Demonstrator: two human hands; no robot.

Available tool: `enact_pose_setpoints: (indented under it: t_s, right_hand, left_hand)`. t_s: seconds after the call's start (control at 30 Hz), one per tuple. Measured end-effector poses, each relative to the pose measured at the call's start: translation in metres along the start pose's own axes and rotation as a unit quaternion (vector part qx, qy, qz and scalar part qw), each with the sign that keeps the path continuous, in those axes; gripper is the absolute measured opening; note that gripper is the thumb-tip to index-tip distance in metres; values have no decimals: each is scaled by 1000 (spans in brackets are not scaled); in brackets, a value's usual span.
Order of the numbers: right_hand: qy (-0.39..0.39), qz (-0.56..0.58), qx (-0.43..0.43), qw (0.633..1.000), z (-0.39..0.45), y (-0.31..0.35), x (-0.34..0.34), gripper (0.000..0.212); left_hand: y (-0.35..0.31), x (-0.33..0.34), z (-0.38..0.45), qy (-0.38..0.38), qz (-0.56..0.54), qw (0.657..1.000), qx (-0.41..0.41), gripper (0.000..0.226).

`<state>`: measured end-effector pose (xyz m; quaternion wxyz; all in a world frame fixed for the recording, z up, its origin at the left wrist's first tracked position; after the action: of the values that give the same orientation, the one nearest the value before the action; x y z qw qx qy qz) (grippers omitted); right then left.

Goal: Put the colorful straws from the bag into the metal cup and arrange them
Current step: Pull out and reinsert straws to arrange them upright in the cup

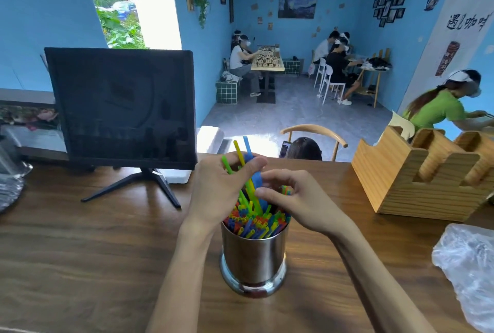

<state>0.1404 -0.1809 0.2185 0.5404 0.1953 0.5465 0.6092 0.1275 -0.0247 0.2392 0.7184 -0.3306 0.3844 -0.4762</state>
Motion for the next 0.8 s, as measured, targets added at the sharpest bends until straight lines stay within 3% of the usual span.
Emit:
enact_pose_setpoints:
  t_s: [0.1, 0.27, 0.5, 0.6, 0.8]
  right_hand:
    - [5, -54, -13, 998, 4, -2, 3, 8]
    - [4, 13, -9, 1000, 8, -6, 4, 14]
    - [23, -29, -11, 999, 8, -8, 8, 7]
    - [48, -60, 5, 997, 8, -10, 8, 16]
    - [96, -115, 30, 988, 6, -13, 13, 15]
  left_hand:
    - [-4, 3, 5, 3, 0, 1000, 1, 17]
    - [-5, 6, 9, 10, -36, 999, 2, 19]
    - [-14, -4, 17, 2, -62, 998, 31, 24]
    - [-16, -2, 21, 12, -55, 998, 37, 21]
    - [-22, -11, 29, -45, -71, 995, 61, 28]
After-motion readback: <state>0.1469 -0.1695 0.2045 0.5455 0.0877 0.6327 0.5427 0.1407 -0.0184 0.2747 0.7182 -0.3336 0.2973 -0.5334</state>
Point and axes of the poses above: each hand's wrist, its own z-axis towards the middle knuckle, its own x-axis out of the palm, y = z × x, the point moved 8 cm from there along z, towards the middle knuckle, and after that the axes turned 5 degrees about z, right-handed, at the moved point
